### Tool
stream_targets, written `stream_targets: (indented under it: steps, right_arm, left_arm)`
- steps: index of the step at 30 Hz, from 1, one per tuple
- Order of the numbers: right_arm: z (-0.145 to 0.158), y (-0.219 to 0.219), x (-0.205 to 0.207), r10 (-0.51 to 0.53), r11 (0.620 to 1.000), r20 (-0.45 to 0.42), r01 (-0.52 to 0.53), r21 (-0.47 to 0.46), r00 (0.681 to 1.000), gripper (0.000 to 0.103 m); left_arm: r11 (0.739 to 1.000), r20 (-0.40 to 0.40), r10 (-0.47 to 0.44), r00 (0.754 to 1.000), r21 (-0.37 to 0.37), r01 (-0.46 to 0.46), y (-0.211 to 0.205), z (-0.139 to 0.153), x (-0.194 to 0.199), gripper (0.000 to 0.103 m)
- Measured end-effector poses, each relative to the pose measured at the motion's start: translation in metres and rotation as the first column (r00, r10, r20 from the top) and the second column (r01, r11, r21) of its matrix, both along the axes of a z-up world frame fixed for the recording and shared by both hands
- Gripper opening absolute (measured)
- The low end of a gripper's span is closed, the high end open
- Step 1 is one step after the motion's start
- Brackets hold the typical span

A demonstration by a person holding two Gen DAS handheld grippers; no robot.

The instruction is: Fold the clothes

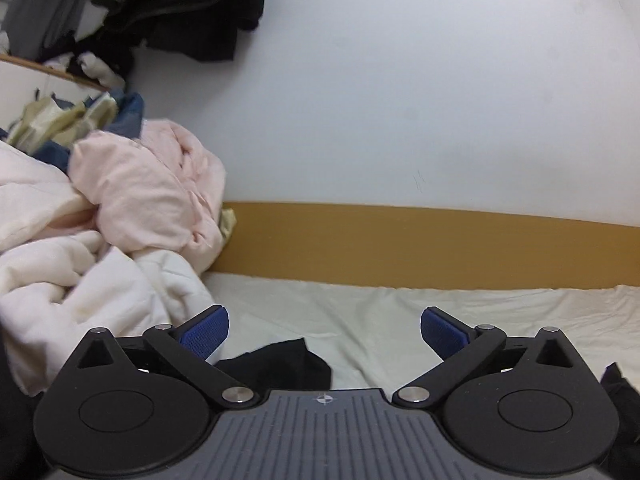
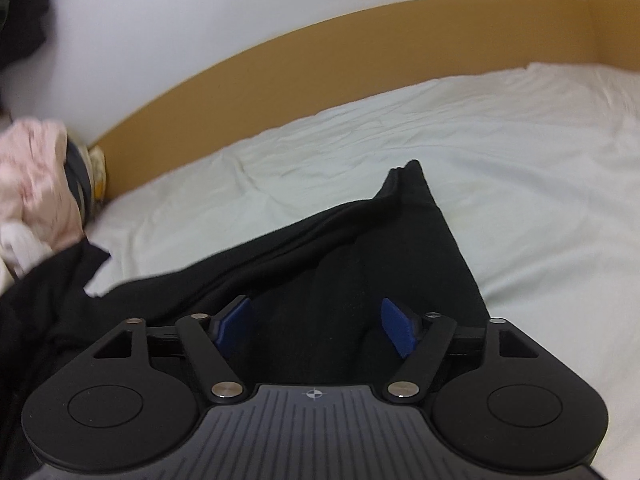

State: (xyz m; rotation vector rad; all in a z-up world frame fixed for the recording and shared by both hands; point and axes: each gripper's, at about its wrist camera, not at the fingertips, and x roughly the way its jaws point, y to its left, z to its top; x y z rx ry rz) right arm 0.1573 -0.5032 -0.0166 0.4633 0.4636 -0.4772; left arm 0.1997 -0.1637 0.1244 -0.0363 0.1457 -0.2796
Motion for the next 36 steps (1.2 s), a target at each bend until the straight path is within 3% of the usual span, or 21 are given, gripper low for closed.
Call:
stream_targets:
  steps: [2, 5, 6, 7, 9, 10, 12, 14, 17, 19, 21, 23, 26, 30, 33, 36]
  right_arm:
    - [0.0, 0.007, 0.007, 0.032, 0.999, -0.045, -0.034, -0.04, 0.998, 0.094]
    - [-0.001, 0.014, 0.012, 0.066, 0.994, -0.1, -0.074, -0.082, 0.993, 0.101]
    - [-0.002, 0.015, 0.013, 0.068, 0.992, -0.114, -0.079, -0.094, 0.991, 0.103]
    - [-0.003, 0.018, 0.016, 0.07, 0.989, -0.141, -0.087, -0.117, 0.987, 0.103]
    - [-0.004, 0.025, 0.022, 0.069, 0.98, -0.202, -0.104, -0.169, 0.977, 0.103]
    - [-0.005, 0.031, 0.025, 0.066, 0.973, -0.233, -0.115, -0.202, 0.97, 0.103]
    - [-0.004, 0.035, 0.025, 0.062, 0.967, -0.242, -0.118, -0.224, 0.968, 0.103]
    - [-0.004, 0.034, 0.023, 0.065, 0.969, -0.24, -0.118, -0.217, 0.969, 0.103]
    - [-0.004, 0.029, 0.021, 0.074, 0.976, -0.227, -0.116, -0.182, 0.971, 0.103]
    - [-0.004, 0.031, 0.023, 0.071, 0.974, -0.236, -0.118, -0.191, 0.969, 0.103]
    - [-0.003, 0.031, 0.022, 0.072, 0.975, -0.235, -0.118, -0.188, 0.969, 0.103]
    - [-0.003, 0.032, 0.022, 0.071, 0.974, -0.237, -0.118, -0.191, 0.969, 0.103]
    - [-0.003, 0.032, 0.022, 0.071, 0.975, -0.236, -0.118, -0.19, 0.969, 0.103]
    - [-0.003, 0.032, 0.022, 0.071, 0.975, -0.237, -0.118, -0.191, 0.969, 0.103]
    - [-0.003, 0.031, 0.021, 0.072, 0.975, -0.237, -0.119, -0.19, 0.969, 0.103]
    - [-0.002, 0.03, 0.021, 0.072, 0.974, -0.237, -0.119, -0.19, 0.969, 0.103]
  left_arm:
    - [0.991, -0.121, -0.127, 0.984, -0.055, 0.121, -0.004, 0.002, 0.014, 0.102]
    - [0.931, -0.237, -0.352, 0.905, 0.012, 0.365, -0.028, -0.017, 0.011, 0.102]
    - [0.887, -0.274, -0.429, 0.861, 0.052, 0.459, -0.038, -0.028, 0.008, 0.102]
    - [0.829, -0.336, -0.495, 0.801, 0.093, 0.552, -0.05, -0.041, 0.006, 0.102]
    - [0.746, -0.447, -0.526, 0.724, 0.166, 0.645, -0.076, -0.068, 0.007, 0.101]
    - [0.734, -0.481, -0.502, 0.719, 0.204, 0.648, -0.089, -0.079, 0.01, 0.099]
    - [0.77, -0.501, -0.423, 0.755, 0.24, 0.591, -0.105, -0.094, 0.027, 0.099]
    - [0.836, -0.498, -0.372, 0.783, 0.186, 0.516, -0.111, -0.1, 0.056, 0.103]
    - [0.945, -0.418, -0.201, 0.886, 0.155, 0.288, -0.109, -0.094, 0.089, 0.101]
    - [0.983, -0.334, -0.097, 0.937, 0.115, 0.143, -0.1, -0.087, 0.1, 0.102]
    - [0.998, -0.311, -0.034, 0.95, 0.041, 0.049, -0.087, -0.083, 0.105, 0.102]
    - [0.998, -0.352, -0.057, 0.934, -0.041, 0.045, -0.074, -0.088, 0.104, 0.102]
    - [0.993, -0.355, -0.089, 0.931, -0.103, 0.055, -0.064, -0.089, 0.081, 0.102]
    - [0.99, -0.342, -0.132, 0.93, -0.093, 0.106, -0.069, -0.087, 0.057, 0.102]
    - [0.996, -0.35, -0.073, 0.934, 0.019, 0.085, -0.08, -0.095, 0.047, 0.102]
    - [0.999, -0.376, -0.033, 0.926, 0.016, 0.042, -0.077, -0.099, 0.05, 0.102]
